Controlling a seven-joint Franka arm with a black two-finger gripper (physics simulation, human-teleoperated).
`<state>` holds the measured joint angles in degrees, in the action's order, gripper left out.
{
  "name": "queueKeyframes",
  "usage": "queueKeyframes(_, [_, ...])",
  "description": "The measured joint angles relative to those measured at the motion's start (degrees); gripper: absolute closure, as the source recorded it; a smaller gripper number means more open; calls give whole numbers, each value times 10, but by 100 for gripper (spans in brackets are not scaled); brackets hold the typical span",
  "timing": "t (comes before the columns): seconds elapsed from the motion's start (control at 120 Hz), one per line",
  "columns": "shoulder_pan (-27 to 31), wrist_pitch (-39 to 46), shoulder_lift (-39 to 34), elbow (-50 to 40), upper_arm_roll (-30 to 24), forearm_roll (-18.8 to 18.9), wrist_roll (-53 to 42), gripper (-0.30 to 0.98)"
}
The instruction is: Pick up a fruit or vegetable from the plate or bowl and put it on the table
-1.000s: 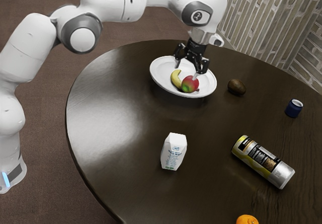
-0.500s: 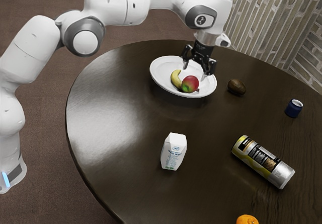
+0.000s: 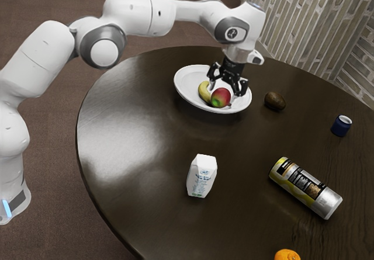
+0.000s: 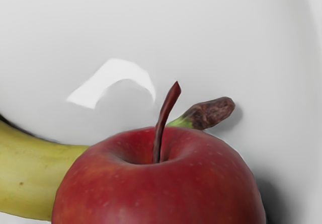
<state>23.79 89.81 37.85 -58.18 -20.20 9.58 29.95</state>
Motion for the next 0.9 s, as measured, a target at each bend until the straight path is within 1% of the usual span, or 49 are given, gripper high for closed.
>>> queueKeyframes(0.392, [1, 3, 7, -7, -1, -1, 5, 0])
queueKeyframes(0.592, [1, 5, 7, -9, -1, -1, 9, 12])
queueKeyframes(0.658, [1, 5, 7, -9, -1, -1, 12, 17])
queueKeyframes(0.725, [1, 5, 7, -9, -1, 0, 15, 26])
queueKeyframes(0.767, [1, 5, 6, -9, -1, 1, 17, 34])
queueKeyframes(0.825, [1, 5, 6, -9, -1, 3, 20, 51])
queueKeyframes(0.9, [1, 4, 3, -8, -2, 7, 24, 64])
